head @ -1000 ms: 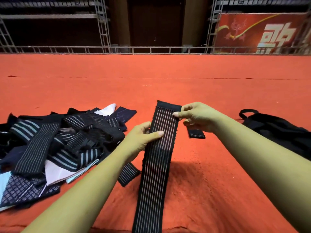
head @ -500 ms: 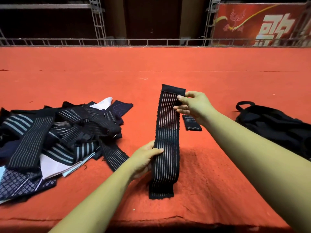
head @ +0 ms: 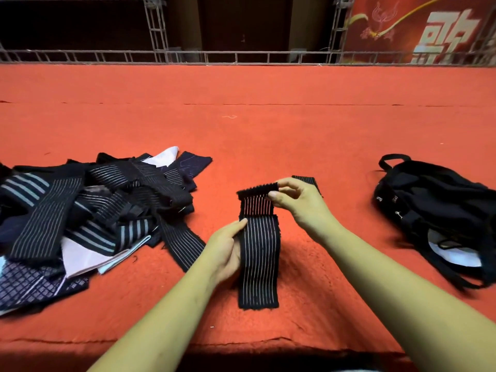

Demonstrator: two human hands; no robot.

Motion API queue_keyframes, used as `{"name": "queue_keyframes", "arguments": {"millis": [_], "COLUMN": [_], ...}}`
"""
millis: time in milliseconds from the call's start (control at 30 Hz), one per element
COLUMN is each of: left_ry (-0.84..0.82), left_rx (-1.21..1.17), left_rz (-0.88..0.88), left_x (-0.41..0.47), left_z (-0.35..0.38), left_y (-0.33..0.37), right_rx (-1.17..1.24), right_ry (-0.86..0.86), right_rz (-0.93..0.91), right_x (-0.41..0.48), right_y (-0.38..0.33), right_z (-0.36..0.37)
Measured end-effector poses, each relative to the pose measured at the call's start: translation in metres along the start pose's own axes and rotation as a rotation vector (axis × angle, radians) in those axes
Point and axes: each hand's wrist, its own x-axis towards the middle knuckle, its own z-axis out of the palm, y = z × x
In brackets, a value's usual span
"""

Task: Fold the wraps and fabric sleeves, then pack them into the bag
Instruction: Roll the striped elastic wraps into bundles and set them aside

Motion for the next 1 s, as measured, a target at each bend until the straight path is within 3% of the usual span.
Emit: {"name": "queue_keyframes", "arguments": {"millis": [200,433,667,733,800,900,1000], "left_ry": [0.077,-0.014,-0.068,-0.070,-0.104,-0.202,-0.265], "left_rx": [-0.061,-0.062,0.167,0.188,0.186,0.241,0.345], "left_rz": [-0.030,-0.034,0.111,0.126,0.142,0.134,0.076], "left_x": [0.001,0.000,-0.001,-0.002,-0.001,-0.002,-0.002], "left_z": [-0.005,-0.004,-0.005,-0.003,-0.002,0.000,0.002], "left_y": [0.002,0.001,-0.003,-0.002,0.000,0.001,-0.002], "right_rx": [-0.033,-0.053,-0.214,-0.159,0.024,0.346,0.518], "right_ry": [-0.073,-0.129,-0.237,-0.092,0.075,-0.029,0.000], "right_rz": [-0.014,0.000,0.016,0.087,0.327,0.669,0.697], "right_x": [-0.020,-0.026,-0.027,-0.022,-0.016,-0.017,-0.018], "right_y": [0.022,0.030,0.025,0.024,0.023,0.014,0.005], "right_z": [0.004,0.004,-0.002,0.000,0.003,0.005,0.010]}}
